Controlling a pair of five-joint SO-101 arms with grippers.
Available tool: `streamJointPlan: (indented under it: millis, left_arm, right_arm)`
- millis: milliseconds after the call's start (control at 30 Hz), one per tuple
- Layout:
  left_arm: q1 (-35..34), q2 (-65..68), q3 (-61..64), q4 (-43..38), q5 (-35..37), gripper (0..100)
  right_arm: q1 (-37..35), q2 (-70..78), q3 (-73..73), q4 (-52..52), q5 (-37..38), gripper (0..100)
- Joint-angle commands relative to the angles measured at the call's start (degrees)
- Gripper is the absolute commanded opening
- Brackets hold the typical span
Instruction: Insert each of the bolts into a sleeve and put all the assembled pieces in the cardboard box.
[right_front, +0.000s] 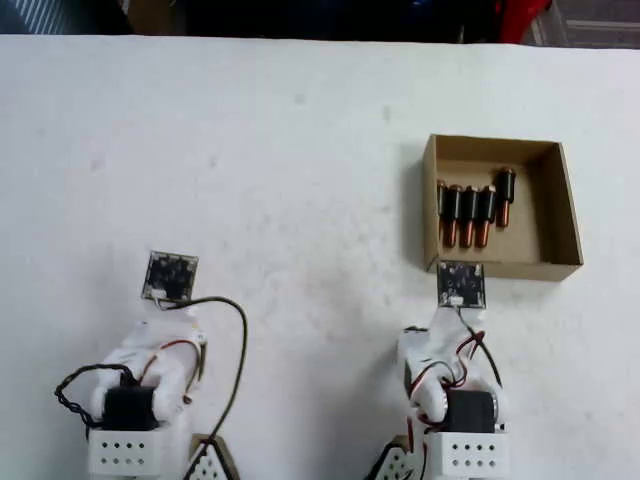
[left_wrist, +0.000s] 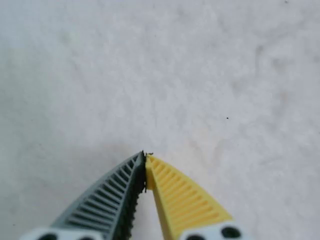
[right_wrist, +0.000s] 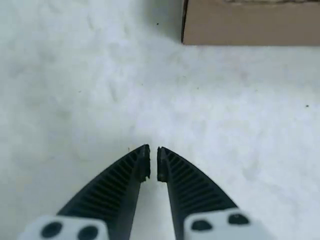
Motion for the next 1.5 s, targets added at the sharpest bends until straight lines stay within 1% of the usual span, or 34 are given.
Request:
streamJointPlan:
  millis: [0,133,1467]
  left_arm:
    - [-0.2,-0.5,-0.1,-1.2,1.1,2]
    - [-0.3,-0.4,-0.1,-1.1,3.9,2]
    - [-0.4,-0.3,-0.1,-1.1,3.7,2]
  right_arm:
    - [0.0,-0.3,0.5,0.0,-0.6,1.7]
    - [0.0,-0.3,0.5,0.0,-0.6,1.7]
    - [0.0,-0.3,0.5,0.0,-0.6,1.8]
